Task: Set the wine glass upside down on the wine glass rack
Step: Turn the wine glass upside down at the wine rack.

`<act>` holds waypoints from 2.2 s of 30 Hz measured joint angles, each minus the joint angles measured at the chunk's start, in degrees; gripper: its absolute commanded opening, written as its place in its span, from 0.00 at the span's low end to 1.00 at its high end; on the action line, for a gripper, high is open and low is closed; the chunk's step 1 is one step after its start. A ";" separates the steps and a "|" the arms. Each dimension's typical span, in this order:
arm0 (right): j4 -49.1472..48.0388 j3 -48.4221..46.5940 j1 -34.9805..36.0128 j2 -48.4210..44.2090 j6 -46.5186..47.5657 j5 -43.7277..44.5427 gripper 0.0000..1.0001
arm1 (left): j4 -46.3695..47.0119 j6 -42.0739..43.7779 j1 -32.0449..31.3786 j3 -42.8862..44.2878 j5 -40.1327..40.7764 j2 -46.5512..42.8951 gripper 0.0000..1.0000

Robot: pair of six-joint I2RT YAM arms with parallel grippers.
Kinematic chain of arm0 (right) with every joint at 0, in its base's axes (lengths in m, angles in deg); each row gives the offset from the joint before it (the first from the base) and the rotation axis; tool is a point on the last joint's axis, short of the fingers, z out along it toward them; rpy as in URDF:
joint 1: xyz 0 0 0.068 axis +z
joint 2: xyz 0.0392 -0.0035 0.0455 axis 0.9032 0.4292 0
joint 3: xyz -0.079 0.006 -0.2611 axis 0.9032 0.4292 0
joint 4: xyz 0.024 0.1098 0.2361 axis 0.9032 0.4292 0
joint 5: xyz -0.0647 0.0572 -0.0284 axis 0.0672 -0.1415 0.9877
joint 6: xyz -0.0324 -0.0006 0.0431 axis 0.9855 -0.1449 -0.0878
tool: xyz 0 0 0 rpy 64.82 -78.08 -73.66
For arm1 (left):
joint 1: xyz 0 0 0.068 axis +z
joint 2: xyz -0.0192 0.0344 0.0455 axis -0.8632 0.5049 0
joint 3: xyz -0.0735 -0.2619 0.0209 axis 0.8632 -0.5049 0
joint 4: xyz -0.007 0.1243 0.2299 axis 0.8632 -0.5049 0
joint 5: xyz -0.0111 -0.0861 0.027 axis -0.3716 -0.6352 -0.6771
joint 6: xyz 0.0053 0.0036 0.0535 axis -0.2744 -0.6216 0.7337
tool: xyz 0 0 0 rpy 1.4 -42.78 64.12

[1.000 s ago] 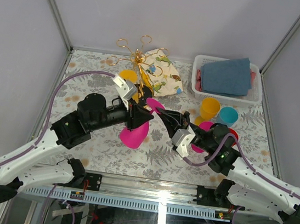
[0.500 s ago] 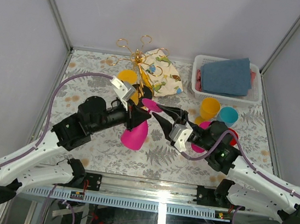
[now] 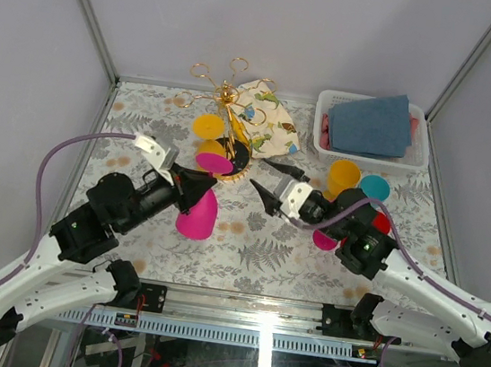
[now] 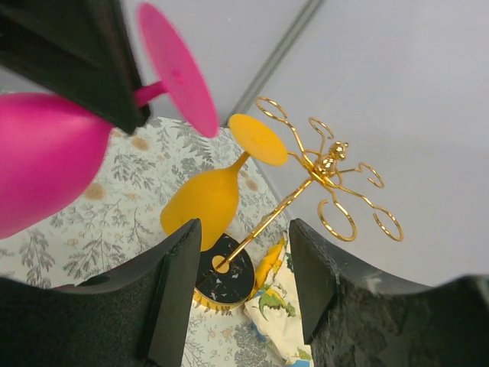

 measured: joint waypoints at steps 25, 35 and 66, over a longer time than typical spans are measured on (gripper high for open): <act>27.21 -39.04 -4.04 29.00 -28.72 19.93 0.64 | -2.80 3.37 0.00 -3.41 16.76 -6.25 0.00; 24.79 -23.37 -5.92 16.74 -28.83 16.87 0.64 | 6.40 4.39 0.00 -4.09 5.97 1.33 0.00; 23.43 -5.22 -5.97 -4.00 -26.49 22.08 0.64 | 54.07 15.52 -3.45 -29.38 2.01 10.75 0.00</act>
